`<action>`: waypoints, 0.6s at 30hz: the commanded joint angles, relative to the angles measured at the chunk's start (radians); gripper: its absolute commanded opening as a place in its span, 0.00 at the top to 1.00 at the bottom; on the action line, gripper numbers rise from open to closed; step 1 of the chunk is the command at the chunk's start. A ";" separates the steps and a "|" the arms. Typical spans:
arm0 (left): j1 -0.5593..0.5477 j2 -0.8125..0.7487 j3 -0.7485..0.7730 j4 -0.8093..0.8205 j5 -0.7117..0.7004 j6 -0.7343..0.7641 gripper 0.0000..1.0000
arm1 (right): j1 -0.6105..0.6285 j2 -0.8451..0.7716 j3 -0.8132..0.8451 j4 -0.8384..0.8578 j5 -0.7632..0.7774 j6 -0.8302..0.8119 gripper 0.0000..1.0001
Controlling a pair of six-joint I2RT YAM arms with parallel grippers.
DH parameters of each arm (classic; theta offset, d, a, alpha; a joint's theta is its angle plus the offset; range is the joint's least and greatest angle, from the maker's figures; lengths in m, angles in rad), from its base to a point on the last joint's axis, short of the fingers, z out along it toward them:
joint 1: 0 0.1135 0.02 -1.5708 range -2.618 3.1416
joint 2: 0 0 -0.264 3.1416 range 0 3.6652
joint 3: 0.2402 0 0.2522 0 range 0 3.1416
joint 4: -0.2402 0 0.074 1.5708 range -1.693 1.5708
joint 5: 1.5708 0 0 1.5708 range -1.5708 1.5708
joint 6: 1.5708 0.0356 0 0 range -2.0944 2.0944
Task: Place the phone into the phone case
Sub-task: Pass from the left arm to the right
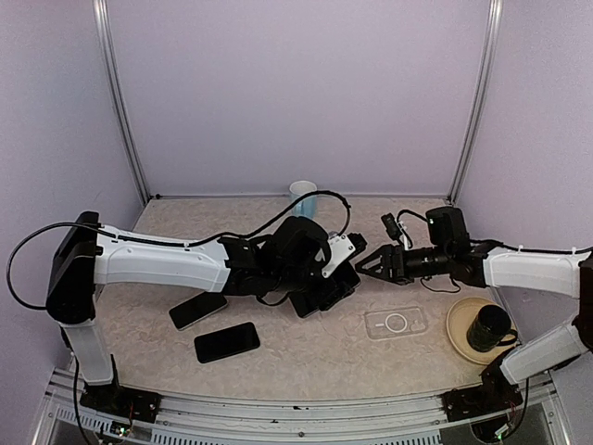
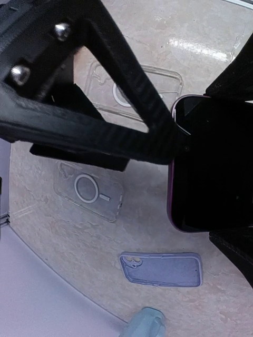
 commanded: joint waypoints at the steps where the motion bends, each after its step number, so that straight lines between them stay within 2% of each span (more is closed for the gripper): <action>1: -0.029 -0.021 0.028 0.089 -0.055 0.039 0.69 | 0.049 0.035 0.028 0.069 -0.042 0.044 0.21; 5: -0.039 -0.009 0.029 0.085 -0.063 0.045 0.69 | 0.086 0.070 0.035 0.083 -0.048 0.057 0.25; 10: -0.049 -0.006 0.025 0.092 -0.066 0.050 0.69 | 0.107 0.109 0.042 0.120 -0.083 0.084 0.39; 18: -0.054 -0.012 0.007 0.092 -0.068 0.054 0.69 | 0.117 0.129 0.048 0.140 -0.119 0.095 0.51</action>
